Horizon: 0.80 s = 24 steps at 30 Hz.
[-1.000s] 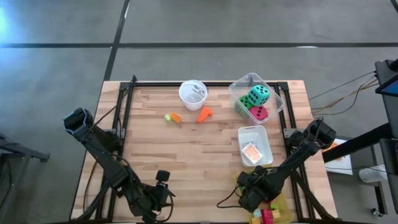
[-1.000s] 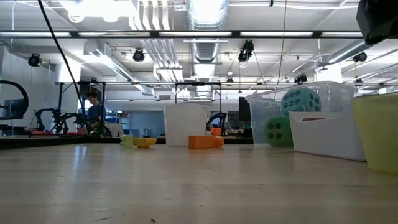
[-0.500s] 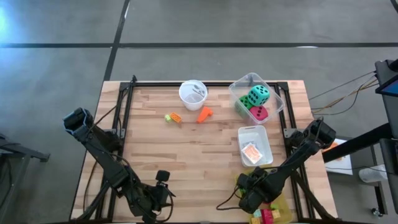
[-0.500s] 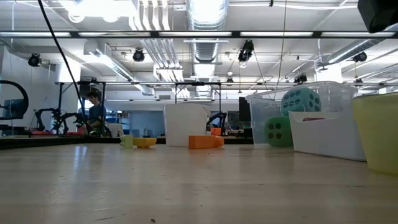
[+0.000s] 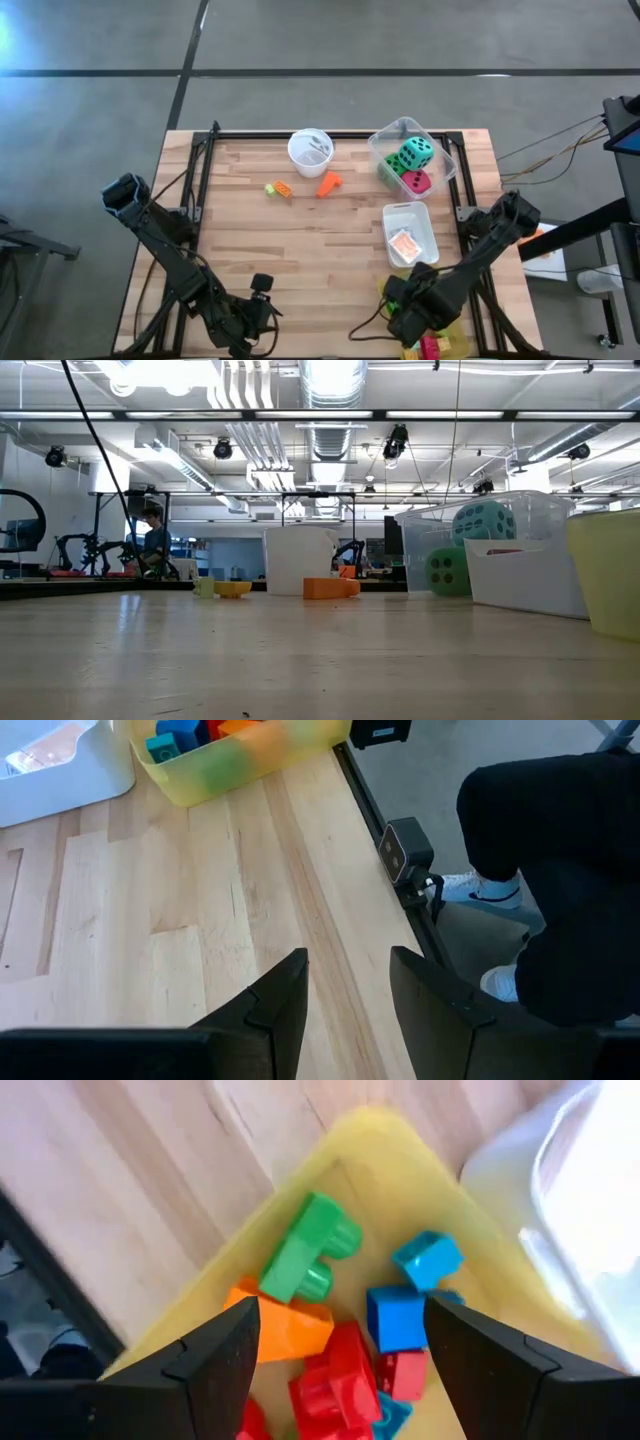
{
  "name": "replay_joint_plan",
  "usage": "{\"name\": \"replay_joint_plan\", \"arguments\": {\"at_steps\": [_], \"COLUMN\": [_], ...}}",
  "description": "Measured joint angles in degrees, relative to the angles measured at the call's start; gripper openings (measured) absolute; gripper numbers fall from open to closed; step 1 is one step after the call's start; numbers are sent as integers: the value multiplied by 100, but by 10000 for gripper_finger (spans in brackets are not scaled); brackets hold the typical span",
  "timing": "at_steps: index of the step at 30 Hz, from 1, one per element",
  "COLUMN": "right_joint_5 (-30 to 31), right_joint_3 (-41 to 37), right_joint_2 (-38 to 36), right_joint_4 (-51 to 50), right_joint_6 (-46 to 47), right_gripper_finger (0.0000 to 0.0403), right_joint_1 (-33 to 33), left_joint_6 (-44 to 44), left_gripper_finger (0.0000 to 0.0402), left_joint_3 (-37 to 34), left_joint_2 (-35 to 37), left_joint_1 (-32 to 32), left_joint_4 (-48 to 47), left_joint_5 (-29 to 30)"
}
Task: Pick & Place Toys
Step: Put the orange game piece into the yellow bin
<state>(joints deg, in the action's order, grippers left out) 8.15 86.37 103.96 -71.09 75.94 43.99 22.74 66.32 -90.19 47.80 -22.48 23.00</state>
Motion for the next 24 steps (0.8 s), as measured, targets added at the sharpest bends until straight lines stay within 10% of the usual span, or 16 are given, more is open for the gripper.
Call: {"name": "replay_joint_plan", "arguments": {"at_steps": [13,24], "right_joint_5": [2268,2815], "right_joint_3": [1278,647], "right_joint_2": [-11,-9], "right_joint_4": [-933,-914], "right_joint_6": [-98,281], "right_gripper_finger": [275,275], "right_joint_1": [-117,-40], "left_joint_6": [1999,1113], "left_gripper_finger": [146,146], "left_joint_3": [9,2], "left_joint_2": [81,46], "left_joint_1": [-659,-2943], "left_joint_4": [93,192], "left_joint_5": [1494,372]}}
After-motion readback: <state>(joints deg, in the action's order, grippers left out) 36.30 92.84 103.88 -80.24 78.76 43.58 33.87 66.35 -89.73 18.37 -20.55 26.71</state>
